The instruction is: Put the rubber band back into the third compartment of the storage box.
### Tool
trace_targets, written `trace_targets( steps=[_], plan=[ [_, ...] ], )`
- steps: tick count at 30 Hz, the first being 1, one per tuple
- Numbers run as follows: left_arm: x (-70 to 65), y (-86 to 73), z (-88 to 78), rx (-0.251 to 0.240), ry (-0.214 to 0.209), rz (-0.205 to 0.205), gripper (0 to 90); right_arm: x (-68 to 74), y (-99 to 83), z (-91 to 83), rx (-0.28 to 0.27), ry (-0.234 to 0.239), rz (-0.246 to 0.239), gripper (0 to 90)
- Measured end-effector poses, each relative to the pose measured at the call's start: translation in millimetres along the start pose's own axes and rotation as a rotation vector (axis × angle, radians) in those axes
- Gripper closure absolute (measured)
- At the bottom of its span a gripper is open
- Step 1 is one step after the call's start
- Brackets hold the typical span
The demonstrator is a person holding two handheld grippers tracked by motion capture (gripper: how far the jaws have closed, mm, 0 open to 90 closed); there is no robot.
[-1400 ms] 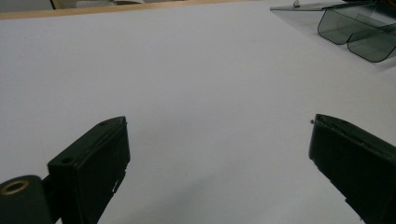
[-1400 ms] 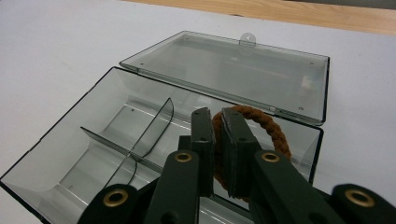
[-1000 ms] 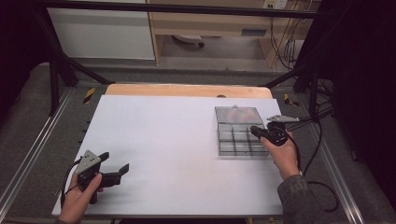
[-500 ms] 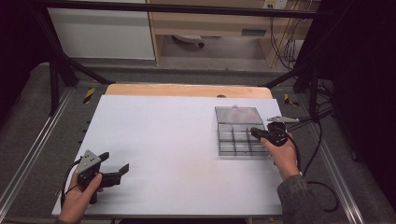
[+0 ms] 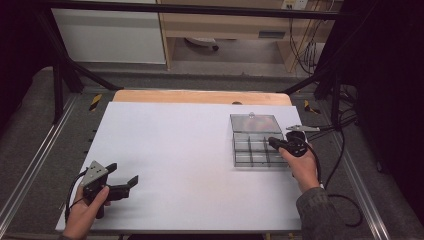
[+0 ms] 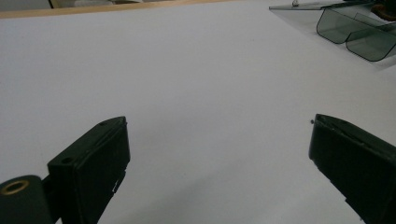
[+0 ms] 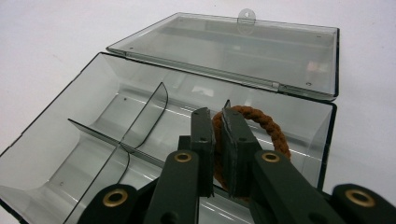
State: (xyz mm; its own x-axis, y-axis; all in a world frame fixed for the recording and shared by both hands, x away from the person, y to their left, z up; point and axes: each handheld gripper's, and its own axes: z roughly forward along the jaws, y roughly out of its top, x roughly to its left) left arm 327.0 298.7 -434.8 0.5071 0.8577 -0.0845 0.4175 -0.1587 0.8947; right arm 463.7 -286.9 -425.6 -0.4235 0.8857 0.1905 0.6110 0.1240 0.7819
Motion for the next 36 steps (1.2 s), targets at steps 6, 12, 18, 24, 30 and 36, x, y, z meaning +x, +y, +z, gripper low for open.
trace_targets(
  steps=[6,12,18,24,30,36],
  plan=[
    [0.6,-0.1,-0.1,-0.001,-0.002,-0.003,5.0,-1.4,0.0,0.6,0.003,-0.005,0.009,84.0],
    [0.6,-0.1,-0.2,0.000,0.000,0.000,5.1,-3.2,-0.1,1.8,0.005,-0.007,0.017,84.0],
    [0.5,-0.2,-0.1,0.001,0.000,0.001,5.1,-3.7,0.5,4.4,0.012,-0.012,0.021,83.9],
    [0.5,-0.3,0.0,0.001,0.000,0.001,5.0,-3.3,1.7,4.9,0.010,-0.025,0.025,77.7],
    [-0.1,-0.2,0.0,0.002,0.001,0.001,5.1,-3.1,2.6,2.0,-0.005,-0.020,0.028,77.6],
    [0.2,-0.6,0.2,0.004,0.000,0.000,5.1,-2.4,3.6,0.5,-0.015,-0.014,0.045,76.6]
  ],
)
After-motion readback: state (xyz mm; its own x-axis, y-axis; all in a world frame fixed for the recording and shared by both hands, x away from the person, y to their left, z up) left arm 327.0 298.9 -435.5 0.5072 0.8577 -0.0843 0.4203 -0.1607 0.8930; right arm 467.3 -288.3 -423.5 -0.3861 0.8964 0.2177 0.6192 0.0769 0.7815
